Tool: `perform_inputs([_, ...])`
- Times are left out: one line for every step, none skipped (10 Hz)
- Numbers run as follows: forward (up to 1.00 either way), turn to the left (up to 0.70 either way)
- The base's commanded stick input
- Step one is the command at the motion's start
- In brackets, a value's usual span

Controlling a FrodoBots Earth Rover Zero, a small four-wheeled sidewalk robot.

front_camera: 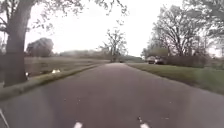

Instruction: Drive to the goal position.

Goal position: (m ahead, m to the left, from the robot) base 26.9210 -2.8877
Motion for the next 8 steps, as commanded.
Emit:
perform_inputs([1.00, -0.35])
perform_inputs([1.00, 0.00])
perform_inputs([1.00, 0.00])
perform_inputs([1.00, 0.00])
perform_inputs([1.00, 0.00])
perform_inputs([1.00, 0.00])
perform_inputs([1.00, 0.00])
perform_inputs([1.00, 0.00])
